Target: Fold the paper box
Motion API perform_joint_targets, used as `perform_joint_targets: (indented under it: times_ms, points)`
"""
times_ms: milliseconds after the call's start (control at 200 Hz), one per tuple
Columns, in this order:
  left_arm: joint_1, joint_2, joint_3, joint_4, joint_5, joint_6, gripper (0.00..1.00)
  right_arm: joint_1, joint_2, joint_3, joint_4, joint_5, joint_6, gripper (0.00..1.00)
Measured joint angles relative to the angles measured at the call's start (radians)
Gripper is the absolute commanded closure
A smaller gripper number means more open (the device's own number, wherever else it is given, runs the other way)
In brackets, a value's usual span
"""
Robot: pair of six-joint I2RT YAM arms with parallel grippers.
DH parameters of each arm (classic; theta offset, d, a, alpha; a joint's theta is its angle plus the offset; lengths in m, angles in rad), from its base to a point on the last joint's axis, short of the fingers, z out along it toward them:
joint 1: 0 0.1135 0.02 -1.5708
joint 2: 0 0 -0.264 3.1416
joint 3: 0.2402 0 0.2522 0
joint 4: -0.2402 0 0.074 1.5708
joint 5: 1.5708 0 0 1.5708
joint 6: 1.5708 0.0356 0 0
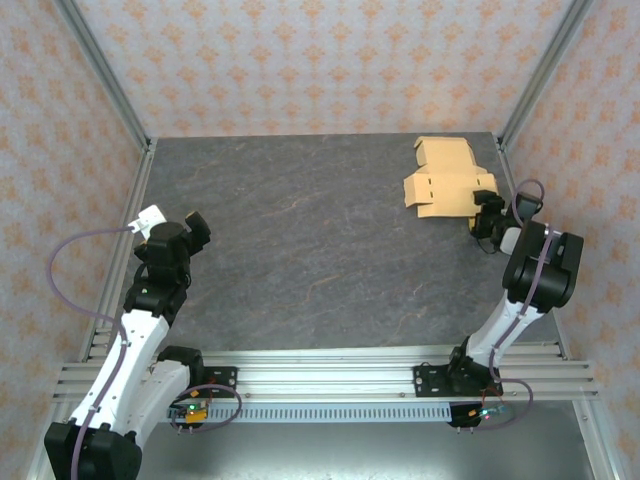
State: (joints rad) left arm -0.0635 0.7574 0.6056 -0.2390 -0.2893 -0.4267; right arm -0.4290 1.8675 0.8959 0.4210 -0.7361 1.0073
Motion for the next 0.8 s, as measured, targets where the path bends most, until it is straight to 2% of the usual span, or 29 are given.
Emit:
perform_joint_targets:
  times_ms: [135,375,666,746,801]
  points:
    - [0.000,0.005,0.000,-0.002,0.000,-0.003,0.00,0.000,0.034,0.017,0.022,0.003,0.009,0.40]
    - [0.000,0.011,0.002,-0.012,0.000,-0.019,0.00,0.000,0.047,0.001,0.064,0.003,0.038,0.33]
    - [0.000,0.011,0.009,-0.032,-0.001,-0.026,0.00,0.000,0.014,-0.057,0.085,0.008,0.036,0.32]
    - [0.000,0.011,0.022,-0.045,-0.004,-0.026,0.00,0.000,0.014,-0.056,0.082,0.010,0.029,0.37]
    - [0.000,0.011,0.032,-0.050,-0.005,-0.026,0.00,0.000,0.023,-0.049,0.079,0.009,0.030,0.44]
